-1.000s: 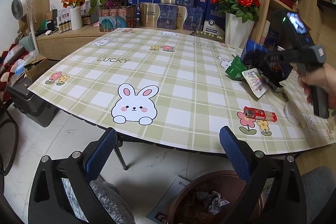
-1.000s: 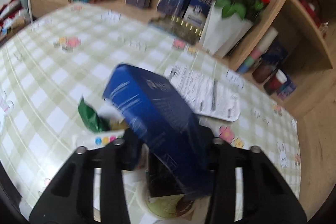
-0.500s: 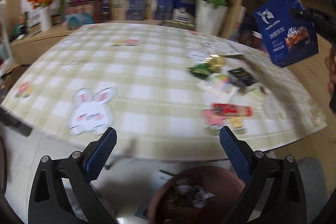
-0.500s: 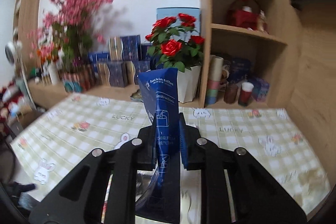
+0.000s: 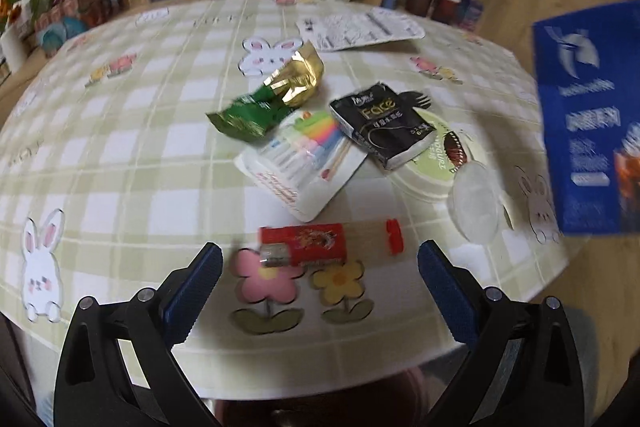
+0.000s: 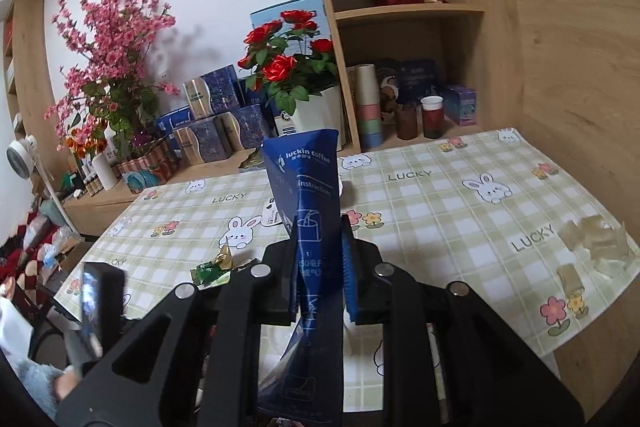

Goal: Collect trash
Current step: 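Grasp the red lighter with the left gripper while the right gripper holds the blue pouch, then carry the lighter over the bin and release it with the left gripper while the right carries the pouch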

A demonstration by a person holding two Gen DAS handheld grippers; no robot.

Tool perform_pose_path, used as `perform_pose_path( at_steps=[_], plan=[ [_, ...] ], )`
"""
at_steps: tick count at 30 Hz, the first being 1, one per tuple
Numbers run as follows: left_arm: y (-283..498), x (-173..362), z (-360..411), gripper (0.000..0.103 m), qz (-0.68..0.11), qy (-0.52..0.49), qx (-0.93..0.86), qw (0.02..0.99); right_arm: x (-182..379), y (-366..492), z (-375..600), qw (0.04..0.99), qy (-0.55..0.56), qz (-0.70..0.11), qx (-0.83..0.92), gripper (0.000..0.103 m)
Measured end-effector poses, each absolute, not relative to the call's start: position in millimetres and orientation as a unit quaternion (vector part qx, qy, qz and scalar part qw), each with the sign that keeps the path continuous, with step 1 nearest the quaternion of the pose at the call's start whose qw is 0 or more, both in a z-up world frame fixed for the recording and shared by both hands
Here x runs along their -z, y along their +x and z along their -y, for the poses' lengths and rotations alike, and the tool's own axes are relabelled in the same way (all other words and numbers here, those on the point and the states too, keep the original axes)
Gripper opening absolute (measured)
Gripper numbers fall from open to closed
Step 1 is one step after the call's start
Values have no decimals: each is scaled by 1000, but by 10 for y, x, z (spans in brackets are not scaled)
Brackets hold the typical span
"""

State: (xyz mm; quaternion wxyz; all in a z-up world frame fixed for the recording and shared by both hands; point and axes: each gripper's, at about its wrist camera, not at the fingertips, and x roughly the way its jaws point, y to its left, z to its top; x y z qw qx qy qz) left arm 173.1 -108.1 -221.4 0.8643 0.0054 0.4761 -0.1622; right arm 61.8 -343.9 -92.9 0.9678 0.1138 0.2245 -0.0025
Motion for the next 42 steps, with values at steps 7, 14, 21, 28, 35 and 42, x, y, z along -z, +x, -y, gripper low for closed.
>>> perform_pose_path(
  at_steps=[7, 14, 21, 28, 35, 42],
  plan=[
    [1868, 2368, 1303, 96, -480, 55, 100, 870, 930, 579, 3503, 967, 122, -222, 1, 20],
    [1877, 2346, 1327, 83, -473, 60, 109, 872, 978, 560, 3520, 964, 137, -227, -4, 20],
    [1769, 2277, 1109, 82, -490, 21, 147, 859, 1007, 492, 3483, 961, 144, -234, -10, 20],
    [1452, 1987, 856, 82, -482, 3, 201, 853, 1017, 350, 3286, 960, 134, -243, -32, 20],
    [943, 1682, 585, 82, -465, -4, 246, 850, 990, 103, 3018, 959, 120, -248, -62, 20],
    [572, 1882, 494, 82, -492, 6, 246, 835, 1013, -52, 2864, 956, 113, -261, -76, 20]
  ],
)
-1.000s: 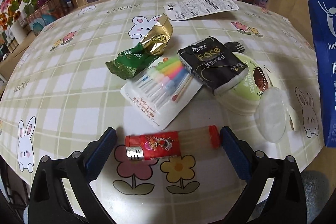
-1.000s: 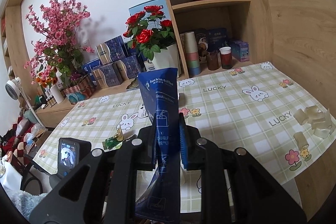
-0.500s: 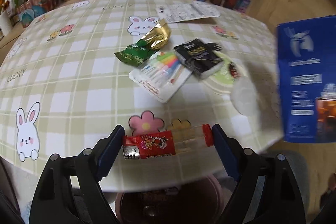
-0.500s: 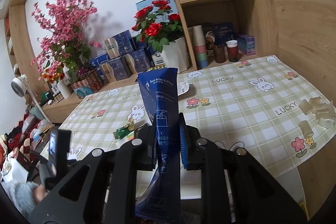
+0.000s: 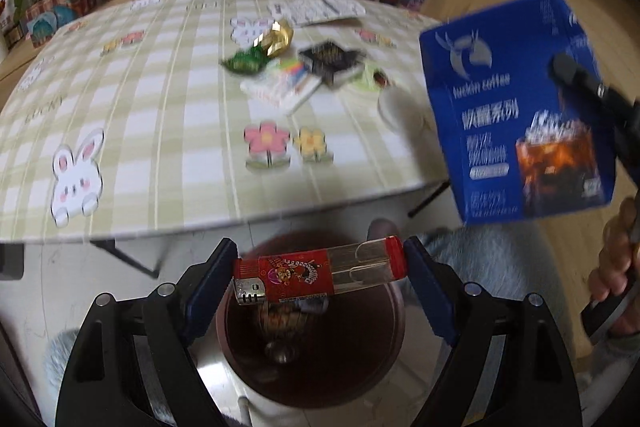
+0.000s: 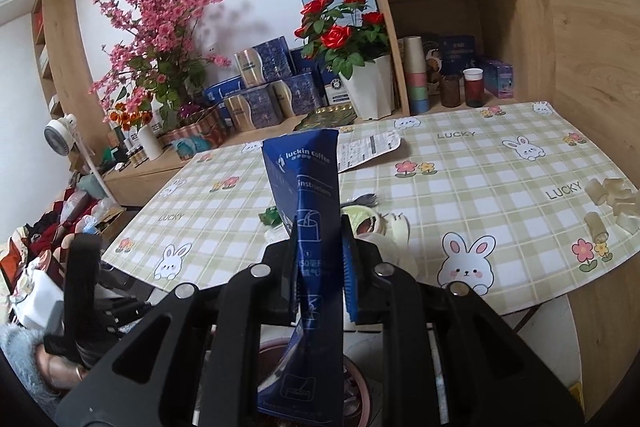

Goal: Collect trash
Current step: 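Carry the lighter over the bin and release it with the left gripper while the right carries the pouch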

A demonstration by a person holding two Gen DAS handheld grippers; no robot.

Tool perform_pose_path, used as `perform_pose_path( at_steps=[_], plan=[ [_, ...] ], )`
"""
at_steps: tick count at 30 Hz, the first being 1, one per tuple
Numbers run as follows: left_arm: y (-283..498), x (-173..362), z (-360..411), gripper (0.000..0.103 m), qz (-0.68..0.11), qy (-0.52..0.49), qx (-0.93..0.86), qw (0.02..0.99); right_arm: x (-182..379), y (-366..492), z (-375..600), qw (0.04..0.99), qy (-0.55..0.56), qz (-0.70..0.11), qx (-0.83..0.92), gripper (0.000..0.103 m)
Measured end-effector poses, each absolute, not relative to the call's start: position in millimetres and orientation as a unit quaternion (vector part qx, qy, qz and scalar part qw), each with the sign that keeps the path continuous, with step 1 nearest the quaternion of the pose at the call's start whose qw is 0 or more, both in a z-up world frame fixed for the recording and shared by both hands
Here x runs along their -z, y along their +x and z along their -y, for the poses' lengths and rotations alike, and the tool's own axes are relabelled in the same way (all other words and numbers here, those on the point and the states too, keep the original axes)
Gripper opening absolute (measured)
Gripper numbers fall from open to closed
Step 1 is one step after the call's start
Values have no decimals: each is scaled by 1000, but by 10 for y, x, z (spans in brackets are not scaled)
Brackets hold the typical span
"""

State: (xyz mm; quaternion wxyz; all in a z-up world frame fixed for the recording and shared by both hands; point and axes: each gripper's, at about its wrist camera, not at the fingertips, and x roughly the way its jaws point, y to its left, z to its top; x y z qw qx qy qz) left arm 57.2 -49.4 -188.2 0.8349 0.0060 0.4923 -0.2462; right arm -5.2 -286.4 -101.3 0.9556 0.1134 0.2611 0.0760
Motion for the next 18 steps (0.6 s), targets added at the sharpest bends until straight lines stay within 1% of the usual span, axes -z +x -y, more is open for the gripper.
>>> perform_pose_path(
  at_steps=[12, 18],
  plan=[
    [477, 2417, 529, 83, -586, -5, 237, 775, 1008, -198, 2761, 955, 103, -267, -76, 20],
    [470, 2576, 578, 83, -608, -15, 250, 753, 1067, -179, 2756, 950, 107, -282, -77, 20]
  ],
)
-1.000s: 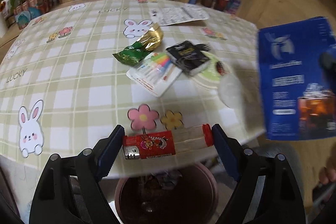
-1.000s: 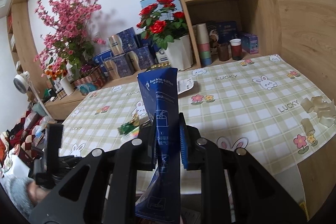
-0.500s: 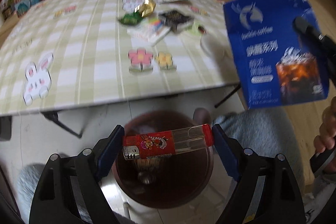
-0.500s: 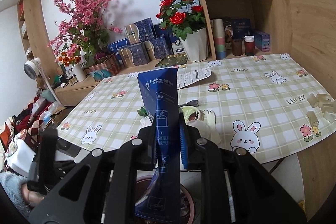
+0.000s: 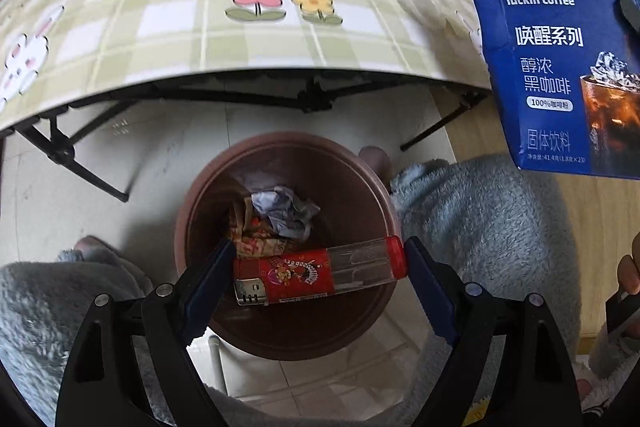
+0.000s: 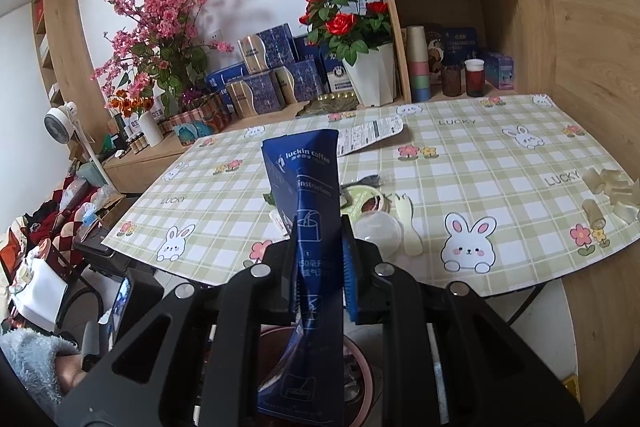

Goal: Collect trash
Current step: 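Carry the lighter over the bin and release it with the left gripper while the right carries the pouch, then lower the blue pouch into the bin and open the right gripper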

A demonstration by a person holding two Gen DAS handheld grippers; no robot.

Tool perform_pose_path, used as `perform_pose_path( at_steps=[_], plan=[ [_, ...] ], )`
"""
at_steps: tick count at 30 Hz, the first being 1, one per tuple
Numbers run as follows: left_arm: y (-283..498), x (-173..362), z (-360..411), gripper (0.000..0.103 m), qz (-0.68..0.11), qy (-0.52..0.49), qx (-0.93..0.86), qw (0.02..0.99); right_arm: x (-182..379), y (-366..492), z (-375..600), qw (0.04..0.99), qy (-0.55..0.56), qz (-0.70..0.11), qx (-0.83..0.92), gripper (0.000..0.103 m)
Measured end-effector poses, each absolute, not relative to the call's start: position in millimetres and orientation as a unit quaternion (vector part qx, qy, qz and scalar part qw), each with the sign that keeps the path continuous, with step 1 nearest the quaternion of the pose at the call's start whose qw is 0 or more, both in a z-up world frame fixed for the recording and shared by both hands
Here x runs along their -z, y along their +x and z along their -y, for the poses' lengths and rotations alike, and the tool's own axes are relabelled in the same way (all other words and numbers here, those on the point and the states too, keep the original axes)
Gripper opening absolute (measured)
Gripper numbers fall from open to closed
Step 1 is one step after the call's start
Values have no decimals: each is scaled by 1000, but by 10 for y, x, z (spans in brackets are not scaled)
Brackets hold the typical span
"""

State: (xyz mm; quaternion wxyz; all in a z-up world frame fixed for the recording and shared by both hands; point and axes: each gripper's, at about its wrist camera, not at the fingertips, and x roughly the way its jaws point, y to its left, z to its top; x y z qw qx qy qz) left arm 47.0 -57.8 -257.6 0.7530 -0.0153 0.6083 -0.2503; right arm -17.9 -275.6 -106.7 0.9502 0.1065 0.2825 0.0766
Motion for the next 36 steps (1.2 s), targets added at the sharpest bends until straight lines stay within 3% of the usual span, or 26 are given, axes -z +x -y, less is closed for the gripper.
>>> perform_pose_path(
  at_steps=[11, 25, 36],
  plan=[
    [515, 2448, 358, 94, -588, -57, 230, 774, 1141, -233, 2691, 945, 106, -298, -85, 20],
    [385, 1758, -267, 96, -456, -81, 89, 882, 1305, -331, 2359, 928, 94, -337, -132, 20],
    [217, 1673, -573, 96, -419, -89, 35, 903, 1597, -308, 2150, 896, 101, -403, -155, 20]
  ],
)
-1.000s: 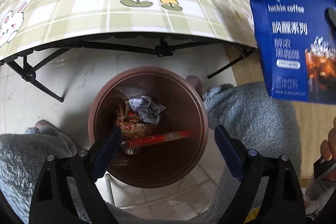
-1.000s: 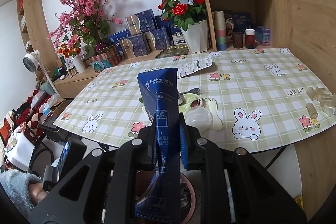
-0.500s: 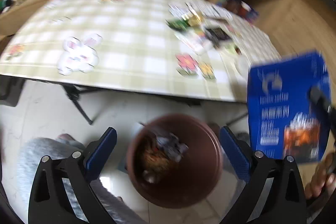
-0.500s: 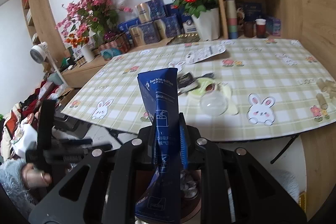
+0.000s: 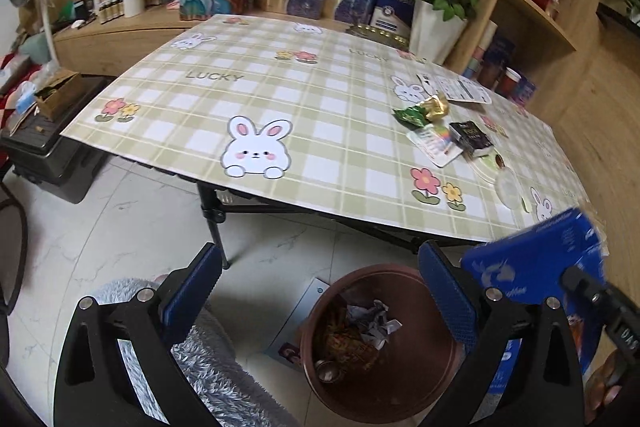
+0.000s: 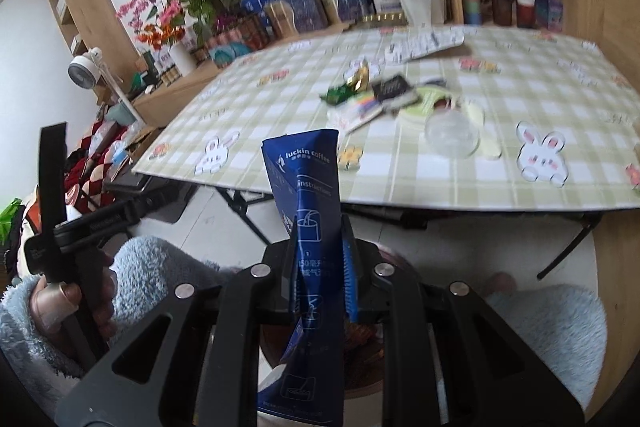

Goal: Collect trash
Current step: 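Lower the blue pouch into the bin and open the right gripper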

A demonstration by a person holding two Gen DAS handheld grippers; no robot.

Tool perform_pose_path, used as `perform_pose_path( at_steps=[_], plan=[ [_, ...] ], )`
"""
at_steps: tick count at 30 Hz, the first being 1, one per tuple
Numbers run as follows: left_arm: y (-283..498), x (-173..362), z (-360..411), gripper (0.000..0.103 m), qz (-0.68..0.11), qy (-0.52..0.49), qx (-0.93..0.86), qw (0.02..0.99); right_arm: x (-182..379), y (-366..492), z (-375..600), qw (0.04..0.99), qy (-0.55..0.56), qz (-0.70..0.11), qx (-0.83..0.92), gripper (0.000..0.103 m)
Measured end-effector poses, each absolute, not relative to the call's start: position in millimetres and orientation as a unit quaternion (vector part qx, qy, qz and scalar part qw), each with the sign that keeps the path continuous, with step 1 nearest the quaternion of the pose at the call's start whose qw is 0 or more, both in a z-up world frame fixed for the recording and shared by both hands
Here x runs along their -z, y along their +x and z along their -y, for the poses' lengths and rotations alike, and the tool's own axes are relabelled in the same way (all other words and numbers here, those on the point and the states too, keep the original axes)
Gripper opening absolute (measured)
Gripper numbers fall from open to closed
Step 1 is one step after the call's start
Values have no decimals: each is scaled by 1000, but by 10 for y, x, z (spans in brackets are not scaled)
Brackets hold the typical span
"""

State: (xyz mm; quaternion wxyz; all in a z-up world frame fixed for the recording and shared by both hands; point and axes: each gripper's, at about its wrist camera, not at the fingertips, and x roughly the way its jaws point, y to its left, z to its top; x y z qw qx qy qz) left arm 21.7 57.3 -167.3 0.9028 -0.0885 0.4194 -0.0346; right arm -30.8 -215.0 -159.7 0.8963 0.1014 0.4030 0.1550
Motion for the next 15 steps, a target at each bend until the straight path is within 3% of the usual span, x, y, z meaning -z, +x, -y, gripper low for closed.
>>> perform_pose_path(
  at_steps=[15],
  plan=[
    [200, 1757, -706, 96, -427, -97, 20, 899, 2283, 79, 1923, 854, 66, -500, -132, 21]
  ],
)
